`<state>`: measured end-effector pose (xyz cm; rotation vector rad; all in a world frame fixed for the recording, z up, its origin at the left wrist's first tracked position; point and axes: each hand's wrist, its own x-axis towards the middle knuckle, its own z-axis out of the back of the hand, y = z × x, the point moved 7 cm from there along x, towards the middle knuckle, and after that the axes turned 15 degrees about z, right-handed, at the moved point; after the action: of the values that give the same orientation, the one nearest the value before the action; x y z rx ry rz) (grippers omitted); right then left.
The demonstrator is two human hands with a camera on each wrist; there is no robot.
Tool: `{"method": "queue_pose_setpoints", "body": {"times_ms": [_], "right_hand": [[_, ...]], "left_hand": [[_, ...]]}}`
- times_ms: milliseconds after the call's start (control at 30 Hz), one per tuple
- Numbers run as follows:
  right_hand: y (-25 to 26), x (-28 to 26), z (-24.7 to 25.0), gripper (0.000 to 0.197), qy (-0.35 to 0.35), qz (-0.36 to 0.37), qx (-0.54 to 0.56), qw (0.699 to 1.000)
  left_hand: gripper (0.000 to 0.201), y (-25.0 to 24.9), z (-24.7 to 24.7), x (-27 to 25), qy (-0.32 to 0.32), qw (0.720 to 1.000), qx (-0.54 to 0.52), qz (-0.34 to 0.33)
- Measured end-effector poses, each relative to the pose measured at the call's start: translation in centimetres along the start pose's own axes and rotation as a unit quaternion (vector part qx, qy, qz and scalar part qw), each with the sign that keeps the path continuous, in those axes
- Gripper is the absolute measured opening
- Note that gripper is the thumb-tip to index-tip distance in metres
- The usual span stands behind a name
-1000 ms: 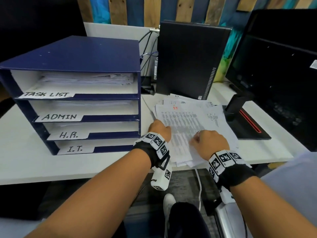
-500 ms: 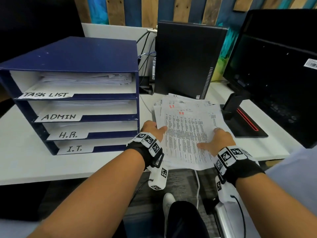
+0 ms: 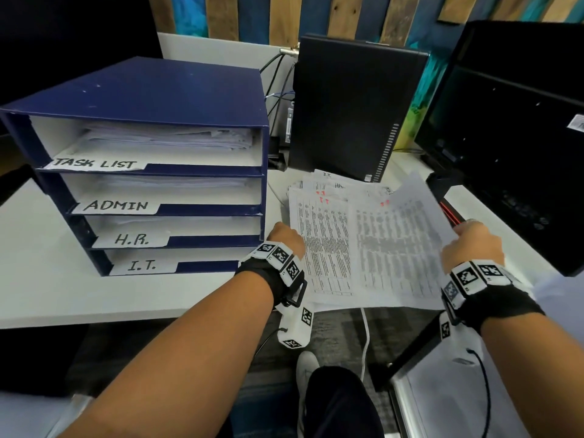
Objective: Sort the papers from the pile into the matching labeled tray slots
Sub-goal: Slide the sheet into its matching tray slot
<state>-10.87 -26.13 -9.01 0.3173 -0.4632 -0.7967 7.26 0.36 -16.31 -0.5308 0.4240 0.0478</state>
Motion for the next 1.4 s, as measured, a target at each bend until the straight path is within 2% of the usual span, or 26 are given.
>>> {"method": "queue_pose_setpoints", "body": {"times_ms": [33,67,167,200,233,267,300,333,433,567,733,867,967,1067,1133,1300,1400], "right_hand": [[-0.2,0.1,0.5,0.037,-0.011,0.000,-0.001,1.000],[-0.2,0.3,0.7,0.039,-0.019,0.003,-0.002,1.000],[-0.1,0.4,0.5,0.043,-0.019,0.007,0.014,1.000],[0.1,0.4,0.0,0.045,-0.011,0.006,0.024,1.000],[0.3,0.3,-0.6,0.045,-0.001,0.004,0.034,0.999],[0.6,0.2,-1.4,0.044,0.013,0.005,0.041,0.999],[0.9,0.1,-2.4,0.043,0.030,0.007,0.046,0.998],[1.2,-0.1,-3.3,0.043,0.050,0.009,0.048,0.998],[1.8,-0.7,-5.6,0.043,0.108,0.012,0.058,0.992],[2.8,-1.2,-6.8,0.043,0.147,0.040,0.065,0.986],[4.2,-2.0,-7.0,0.047,0.169,0.071,0.068,0.981],[4.0,-2.6,-6.5,0.049,0.181,0.080,0.056,0.979],[3.8,-2.5,-5.6,0.042,0.168,0.090,0.073,0.979],[3.5,-2.6,-4.1,0.062,0.131,0.078,0.176,0.972],[3.2,-2.4,-3.1,0.063,0.090,0.078,0.232,0.965],[3.6,-3.7,-0.8,0.031,0.005,0.101,0.323,0.941],[4.5,-6.1,-0.3,0.017,-0.010,0.119,0.350,0.929]], "left_hand": [[0.032,-0.5,0.3,-0.3,-0.028,0.995,0.089,-0.017],[0.032,-0.7,0.6,-0.6,-0.046,0.991,0.121,-0.023],[0.026,-0.6,0.1,0.5,-0.034,0.990,0.138,-0.023],[0.023,-0.5,0.1,0.7,-0.031,0.994,0.107,-0.020],[0.023,-0.2,-0.1,0.7,-0.009,1.000,0.019,-0.010],[0.025,0.6,0.0,1.0,0.031,0.991,-0.124,0.049],[0.029,1.1,0.3,1.2,0.052,0.972,-0.214,0.078],[0.033,1.1,0.7,1.2,0.039,0.968,-0.240,0.066],[0.040,0.9,0.4,2.0,0.051,0.973,-0.217,0.052],[0.058,0.4,-0.2,1.4,0.062,0.976,-0.202,0.044],[0.039,0.2,-0.5,0.9,0.027,0.982,-0.184,0.018],[0.026,0.3,-0.3,-0.1,0.016,0.966,-0.256,-0.015],[0.029,0.5,0.1,-1.2,0.026,0.957,-0.285,-0.035],[0.025,0.4,0.6,-3.2,0.031,0.945,-0.316,-0.079],[0.021,0.5,1.2,-4.8,0.033,0.930,-0.351,-0.108],[0.017,2.4,2.6,-7.6,0.001,0.913,-0.386,-0.132],[0.013,4.5,3.0,-9.0,-0.029,0.909,-0.394,-0.136]]}}
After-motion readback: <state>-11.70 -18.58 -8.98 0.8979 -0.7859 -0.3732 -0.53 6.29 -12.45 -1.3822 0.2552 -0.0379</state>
